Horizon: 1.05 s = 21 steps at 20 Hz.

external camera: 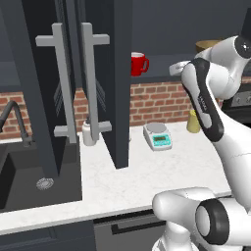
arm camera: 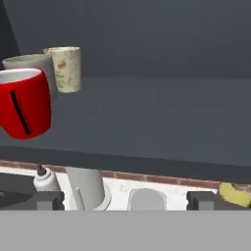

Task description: Gather all objects into one cabinet and sort the glasses and bowls to opposite sides.

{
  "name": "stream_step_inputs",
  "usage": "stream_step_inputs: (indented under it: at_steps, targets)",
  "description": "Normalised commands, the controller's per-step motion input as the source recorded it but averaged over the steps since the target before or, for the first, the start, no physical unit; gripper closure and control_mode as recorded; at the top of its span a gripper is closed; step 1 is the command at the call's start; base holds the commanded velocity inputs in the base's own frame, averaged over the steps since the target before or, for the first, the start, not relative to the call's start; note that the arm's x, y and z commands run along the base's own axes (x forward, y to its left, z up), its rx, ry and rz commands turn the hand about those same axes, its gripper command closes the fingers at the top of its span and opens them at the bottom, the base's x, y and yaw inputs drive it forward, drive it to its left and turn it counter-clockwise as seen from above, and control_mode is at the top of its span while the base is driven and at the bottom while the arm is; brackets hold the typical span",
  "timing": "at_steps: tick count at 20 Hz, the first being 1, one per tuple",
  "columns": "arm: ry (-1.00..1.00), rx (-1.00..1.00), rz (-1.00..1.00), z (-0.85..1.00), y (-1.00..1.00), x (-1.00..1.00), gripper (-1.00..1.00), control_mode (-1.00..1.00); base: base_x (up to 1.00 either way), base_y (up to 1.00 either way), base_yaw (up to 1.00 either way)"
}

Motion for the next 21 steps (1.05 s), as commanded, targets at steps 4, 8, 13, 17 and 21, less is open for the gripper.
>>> stream_step_inputs:
  at_steps: [4,8,13,17,21]
  targets:
    - [0.13,0.00,-0.33,0.13,-0.21,-0.81,-1.00,-1.00,0.00,0.00,0.00]
    - [0.08,0.00,-0.16,0.36,-0.15,-0.99,-1.00,-1.00,0.00,0.00,0.00]
    - [0.07,-0.01,-0.05,0.28,-0.08,-1.00,-1.00,-1.00,0.00,0.00,0.00]
    - [0.03,-0.03,0.00,0.02,0.00,-1.00,-1.00,-1.00,0.00,0.00,0.00]
    - [0.00,-0.04,0.01,0.00,0.15,-1.00,-1.00,-1.00,0.00,0.00,0.00]
